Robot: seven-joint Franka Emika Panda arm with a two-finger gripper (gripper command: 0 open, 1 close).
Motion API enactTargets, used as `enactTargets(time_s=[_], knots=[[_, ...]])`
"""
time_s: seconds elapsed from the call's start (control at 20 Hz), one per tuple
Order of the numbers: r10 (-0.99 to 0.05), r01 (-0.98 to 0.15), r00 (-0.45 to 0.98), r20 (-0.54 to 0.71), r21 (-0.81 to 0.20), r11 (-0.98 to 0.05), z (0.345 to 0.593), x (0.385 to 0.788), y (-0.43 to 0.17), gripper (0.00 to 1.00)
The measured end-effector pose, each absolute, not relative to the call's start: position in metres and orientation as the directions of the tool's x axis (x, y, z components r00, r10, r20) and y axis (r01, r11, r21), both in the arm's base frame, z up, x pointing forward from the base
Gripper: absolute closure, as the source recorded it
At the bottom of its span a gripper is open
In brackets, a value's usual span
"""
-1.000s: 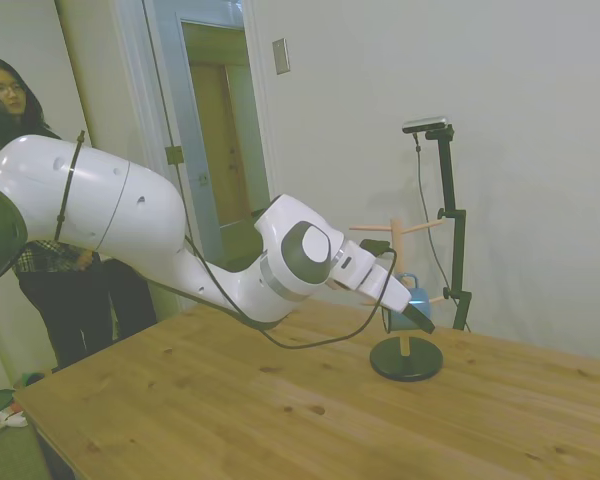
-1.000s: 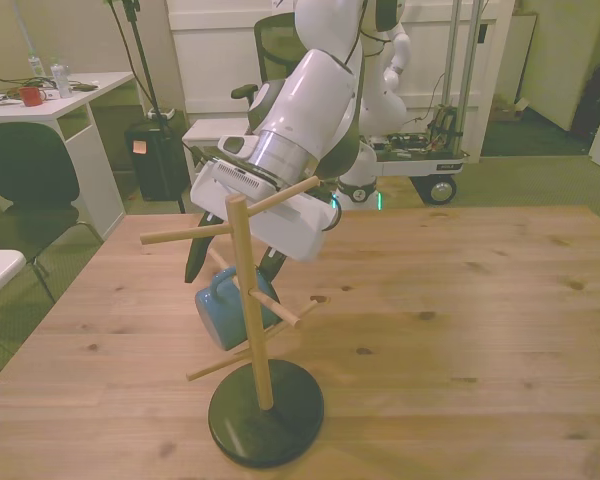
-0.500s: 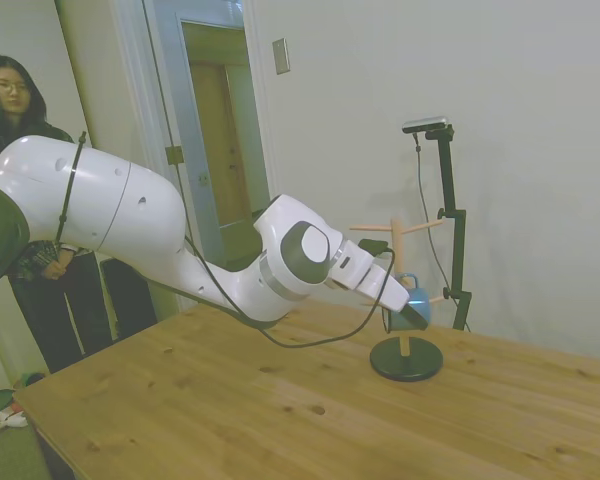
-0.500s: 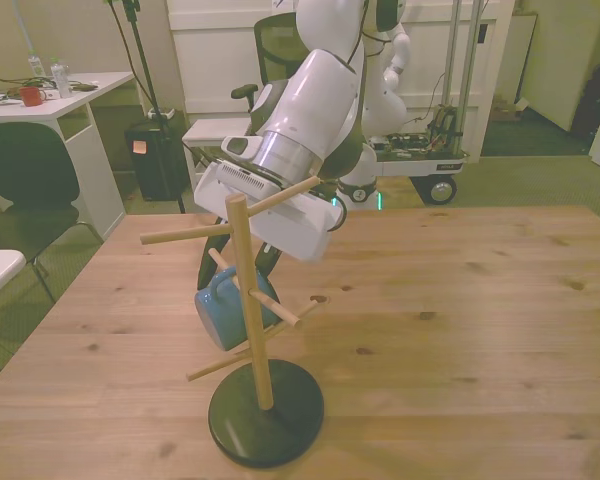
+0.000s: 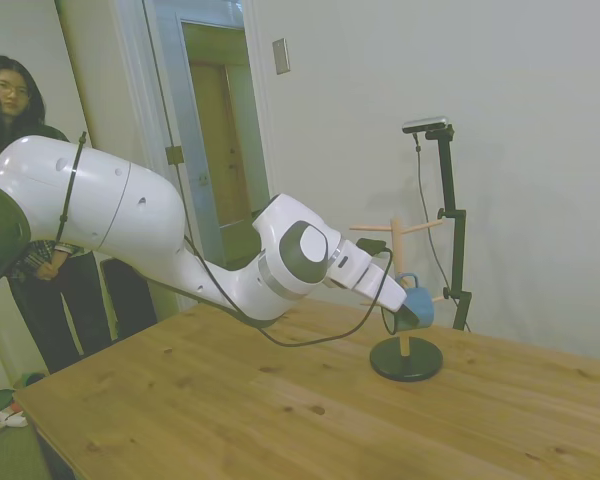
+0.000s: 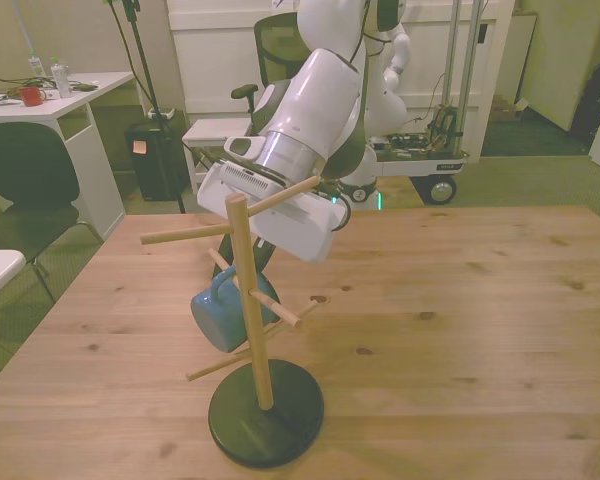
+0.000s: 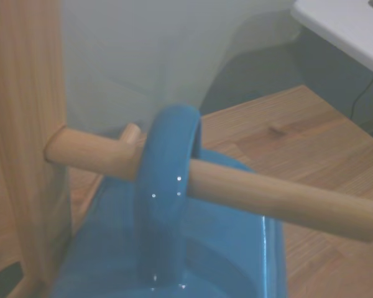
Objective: Unload the mug
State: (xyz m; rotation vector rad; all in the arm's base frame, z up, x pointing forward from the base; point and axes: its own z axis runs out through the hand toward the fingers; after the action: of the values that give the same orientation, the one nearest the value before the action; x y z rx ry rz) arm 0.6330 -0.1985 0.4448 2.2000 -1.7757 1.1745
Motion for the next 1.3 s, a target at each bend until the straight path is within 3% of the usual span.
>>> enactTargets(time_s=[0.75,1.3], knots=[[-0.805,-0.855,0.042,0.591,-0.397,-0.335,0.452,0.630,-0.188,1.00],[-0.822,-0.840,0.024,0.568,-0.435,-0.325,0.476,0.618,-0.179,1.00]])
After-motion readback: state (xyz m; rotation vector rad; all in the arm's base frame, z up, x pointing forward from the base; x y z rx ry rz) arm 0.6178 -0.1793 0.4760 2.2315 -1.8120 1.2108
